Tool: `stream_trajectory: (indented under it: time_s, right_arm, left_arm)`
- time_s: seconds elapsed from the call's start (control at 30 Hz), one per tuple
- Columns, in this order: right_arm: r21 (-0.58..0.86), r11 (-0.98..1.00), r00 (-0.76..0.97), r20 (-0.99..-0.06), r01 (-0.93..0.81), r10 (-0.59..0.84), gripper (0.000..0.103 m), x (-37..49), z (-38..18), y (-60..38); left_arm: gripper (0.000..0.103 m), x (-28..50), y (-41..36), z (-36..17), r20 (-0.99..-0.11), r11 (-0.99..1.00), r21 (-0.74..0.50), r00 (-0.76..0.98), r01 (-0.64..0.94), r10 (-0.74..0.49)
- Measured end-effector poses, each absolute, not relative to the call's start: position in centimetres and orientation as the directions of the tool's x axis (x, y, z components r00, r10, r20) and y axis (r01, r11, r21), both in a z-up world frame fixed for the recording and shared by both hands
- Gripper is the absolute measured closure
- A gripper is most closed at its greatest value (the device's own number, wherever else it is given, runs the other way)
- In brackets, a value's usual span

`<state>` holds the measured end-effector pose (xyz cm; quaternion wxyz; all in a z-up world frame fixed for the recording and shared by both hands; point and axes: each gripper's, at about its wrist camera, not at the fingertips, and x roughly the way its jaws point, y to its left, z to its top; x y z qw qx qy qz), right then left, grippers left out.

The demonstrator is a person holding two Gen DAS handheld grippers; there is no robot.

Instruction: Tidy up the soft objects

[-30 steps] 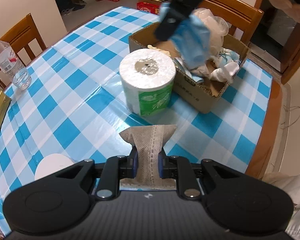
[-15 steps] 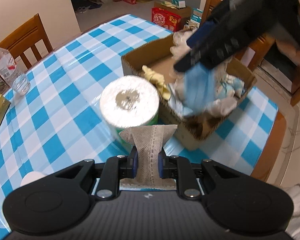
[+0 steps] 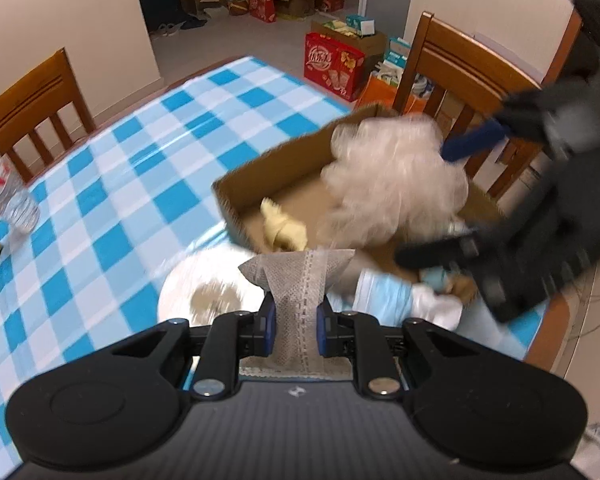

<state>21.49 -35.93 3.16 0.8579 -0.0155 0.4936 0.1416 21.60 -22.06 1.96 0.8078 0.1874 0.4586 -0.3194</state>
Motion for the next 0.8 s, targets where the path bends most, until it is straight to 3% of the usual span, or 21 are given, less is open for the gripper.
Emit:
stream_trajectory:
  time_s: [0.2, 0.27, 0.33, 0.37, 0.4, 0.43, 0.63, 0.8]
  right_arm:
    - [0.123, 0.974, 0.524, -0.826, -0.190, 0.207, 0.000, 19.5, 3.0, -38.2]
    - [0.120, 0.979, 0.534, -0.823, -0.168, 0.192, 0.000, 19.0, 2.8, -38.8]
    - [0.114, 0.984, 0.551, -0.816, -0.141, 0.173, 0.000, 18.7, 2.8, -39.4]
    - [0.111, 0.985, 0.557, -0.814, -0.129, 0.165, 0.000, 18.5, 2.7, -39.6]
    - [0.109, 0.987, 0.562, -0.812, -0.121, 0.158, 0.000, 18.4, 2.6, -39.8]
    - [0.106, 0.988, 0.567, -0.810, -0.111, 0.151, 0.000, 18.2, 2.5, -40.0]
    - [0.103, 0.994, 0.567, -0.816, -0.045, 0.111, 0.000, 17.9, 1.8, -40.8]
    - [0.069, 0.996, 0.537, -0.843, 0.056, 0.029, 0.000, 18.3, 1.1, -41.1]
  left_arm:
    - [0.085, 24.7, -25.6, 1.7, -0.845, 0.735, 0.011, 0.400, 0.678, -0.356]
    - [0.078, 25.7, -26.5, 1.5, -0.834, 0.747, 0.014, 0.420, 0.665, -0.358]
    - [0.057, 26.4, -27.2, 1.3, -0.821, 0.759, 0.016, 0.441, 0.650, -0.361]
    - [0.032, 26.5, -27.4, 1.2, -0.811, 0.765, 0.029, 0.462, 0.643, -0.358]
    - [0.016, 26.5, -27.6, 1.2, -0.797, 0.774, 0.042, 0.489, 0.632, -0.355]
    - [0.012, 26.4, -27.5, 1.3, -0.781, 0.783, 0.051, 0.514, 0.620, -0.356]
    - [0.006, 25.1, -26.4, 2.1, -0.738, 0.821, 0.078, 0.586, 0.565, -0.333]
    - [0.003, 22.5, -24.8, 2.7, -0.725, 0.864, 0.143, 0.645, 0.483, -0.241]
